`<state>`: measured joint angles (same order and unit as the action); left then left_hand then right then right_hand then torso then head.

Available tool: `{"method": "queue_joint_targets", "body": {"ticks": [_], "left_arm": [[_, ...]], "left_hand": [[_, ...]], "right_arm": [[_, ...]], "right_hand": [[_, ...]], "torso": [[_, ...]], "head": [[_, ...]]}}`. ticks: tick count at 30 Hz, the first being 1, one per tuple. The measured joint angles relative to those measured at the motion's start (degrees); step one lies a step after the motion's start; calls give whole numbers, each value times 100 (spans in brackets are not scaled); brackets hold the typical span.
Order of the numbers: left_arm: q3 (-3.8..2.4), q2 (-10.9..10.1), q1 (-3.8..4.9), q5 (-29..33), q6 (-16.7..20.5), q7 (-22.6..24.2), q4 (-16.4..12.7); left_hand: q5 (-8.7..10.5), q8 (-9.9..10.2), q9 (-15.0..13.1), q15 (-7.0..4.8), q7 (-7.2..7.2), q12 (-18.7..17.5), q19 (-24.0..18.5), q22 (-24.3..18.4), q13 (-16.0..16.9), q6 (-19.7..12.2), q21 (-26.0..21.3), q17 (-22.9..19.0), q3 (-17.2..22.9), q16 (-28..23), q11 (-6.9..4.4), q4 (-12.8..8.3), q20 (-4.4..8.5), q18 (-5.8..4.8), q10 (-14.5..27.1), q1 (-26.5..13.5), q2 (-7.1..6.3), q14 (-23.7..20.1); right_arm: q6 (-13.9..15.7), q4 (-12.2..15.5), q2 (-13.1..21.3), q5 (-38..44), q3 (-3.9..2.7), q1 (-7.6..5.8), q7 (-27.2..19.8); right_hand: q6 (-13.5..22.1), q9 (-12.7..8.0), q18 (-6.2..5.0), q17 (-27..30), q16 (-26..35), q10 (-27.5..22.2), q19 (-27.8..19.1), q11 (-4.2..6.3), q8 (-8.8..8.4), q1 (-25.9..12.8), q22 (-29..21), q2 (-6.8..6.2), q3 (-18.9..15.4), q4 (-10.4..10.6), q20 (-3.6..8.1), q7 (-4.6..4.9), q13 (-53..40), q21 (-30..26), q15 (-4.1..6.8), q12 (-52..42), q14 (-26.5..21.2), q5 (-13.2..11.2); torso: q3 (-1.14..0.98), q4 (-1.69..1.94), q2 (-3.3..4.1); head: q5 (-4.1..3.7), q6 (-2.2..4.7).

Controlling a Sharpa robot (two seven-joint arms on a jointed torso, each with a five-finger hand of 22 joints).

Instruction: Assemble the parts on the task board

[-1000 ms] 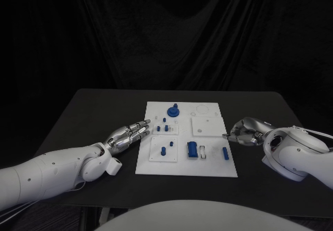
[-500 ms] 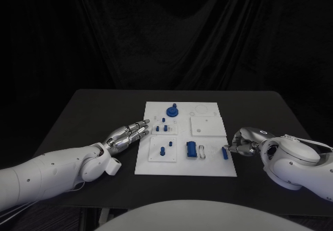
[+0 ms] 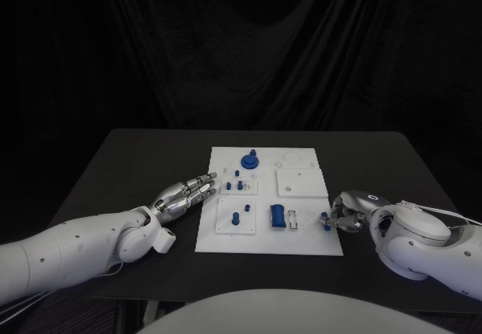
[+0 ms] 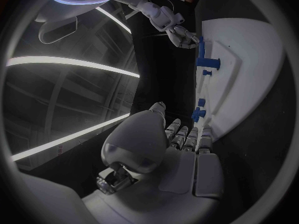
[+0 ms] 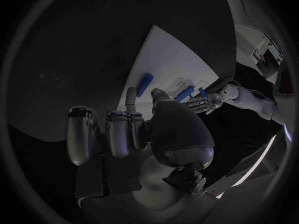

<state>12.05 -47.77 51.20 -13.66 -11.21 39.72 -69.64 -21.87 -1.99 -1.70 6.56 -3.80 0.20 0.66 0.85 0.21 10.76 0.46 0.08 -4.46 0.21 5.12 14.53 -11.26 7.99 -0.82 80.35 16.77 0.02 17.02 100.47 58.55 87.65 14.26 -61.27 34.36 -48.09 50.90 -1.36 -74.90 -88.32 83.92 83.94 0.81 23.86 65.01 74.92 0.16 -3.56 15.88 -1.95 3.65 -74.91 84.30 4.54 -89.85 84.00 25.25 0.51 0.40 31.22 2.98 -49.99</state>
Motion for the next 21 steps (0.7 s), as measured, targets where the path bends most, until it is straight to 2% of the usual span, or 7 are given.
{"method": "queue_joint_targets", "body": {"ticks": [5, 8, 12, 14, 18, 19, 21], "left_arm": [[0, 5, 0, 0, -5, 1, 8], [0, 9, 0, 0, -10, 2, 14], [0, 14, -1, 0, -15, 2, 19], [0, 14, -3, 0, -19, 2, 20], [0, 14, -4, 1, -23, 2, 22], [0, 14, -5, 1, -24, 2, 22], [0, 14, -5, 2, -26, 2, 22]], "left_hand": [[-2, 0, 0, 0, 0, 0, -1, 0, 3, 0, 0, 1, 0, 0, 9, 0, -1, 0, -9, 17, -17, 0], [-2, 0, 0, 0, 0, 0, -15, 1, 5, 0, 0, 1, 9, 0, 9, -9, -15, 0, -9, 23, -23, 0], [-2, 0, 0, 0, 0, 0, -22, 1, 5, 0, 0, 1, 24, 0, 44, -23, -21, 0, -19, 23, -23, 0], [-2, 0, 0, 0, 0, 0, -22, 1, 5, 0, 0, 1, 23, 0, 54, -23, -22, 0, -11, 23, -23, 0], [-2, 0, 0, 0, 0, 0, -22, 1, 5, 0, 0, 2, 39, 0, 54, -39, -22, 0, -12, 23, -23, 0], [-2, 0, 0, 0, 0, 0, -22, 0, 5, 0, 0, 2, 48, 0, 64, -48, -22, 0, -22, 23, -23, 0], [-2, 0, 0, 0, 0, 0, -22, 1, 5, 0, 0, 2, 55, 0, 73, -55, -22, 0, -31, 23, -23, 0]], "right_arm": [[-20, -59, -78, 19, 0, 58, -1], [-33, -106, -132, 31, -6, 81, -2], [-40, -175, -212, 55, -29, 96, -3], [-41, -202, -252, 72, -43, 103, -5], [-42, -247, -312, 110, -65, 120, -8], [-43, -258, -325, 118, -69, 125, -8], [-43, -277, -349, 134, -70, 136, -9]], "right_hand": [[0, -141, 0, 0, 0, 3, 0, -3, -138, 122, 0, 29, 0, 0, 0, 0, 0, 0, 0, 0, 0, 5], [-2, -208, 0, 0, 23, 14, 0, -14, -197, 407, 0, 38, 112, -112, 0, 0, 0, -29, 0, 0, 0, 302], [-34, -253, 0, 0, 23, 14, 0, -14, -307, 786, -1, 46, 311, -342, 0, 29, 0, -29, 0, 0, 0, 834], [-63, -252, 0, 0, 23, 14, 0, -14, -375, 959, -1, 43, 490, -467, 0, 21, 0, -29, 0, 0, 0, 871], [-74, -238, 0, 0, 23, 14, 0, -15, -445, 1056, -1, -13, 826, -562, 0, 33, 0, -55, 0, 0, 0, 894], [-76, -150, 0, 0, 23, 14, 0, -15, -463, 1081, -1, -24, 881, -583, 0, 36, 0, -55, 0, 0, 0, 917], [-79, 228, 0, 0, 23, 14, 0, -15, -496, 1106, -1, -49, 1037, -640, 0, 52, 0, -55, -11, 0, 4, 994]], "torso": [[2, 0, -1], [2, 1, -2], [3, 2, -7], [3, 4, -8], [3, 4, -9], [4, 4, -9], [4, 4, -8]], "head": [[16, 0], [24, 0], [29, 0], [34, 0], [45, 0], [47, 0], [49, 0]]}}
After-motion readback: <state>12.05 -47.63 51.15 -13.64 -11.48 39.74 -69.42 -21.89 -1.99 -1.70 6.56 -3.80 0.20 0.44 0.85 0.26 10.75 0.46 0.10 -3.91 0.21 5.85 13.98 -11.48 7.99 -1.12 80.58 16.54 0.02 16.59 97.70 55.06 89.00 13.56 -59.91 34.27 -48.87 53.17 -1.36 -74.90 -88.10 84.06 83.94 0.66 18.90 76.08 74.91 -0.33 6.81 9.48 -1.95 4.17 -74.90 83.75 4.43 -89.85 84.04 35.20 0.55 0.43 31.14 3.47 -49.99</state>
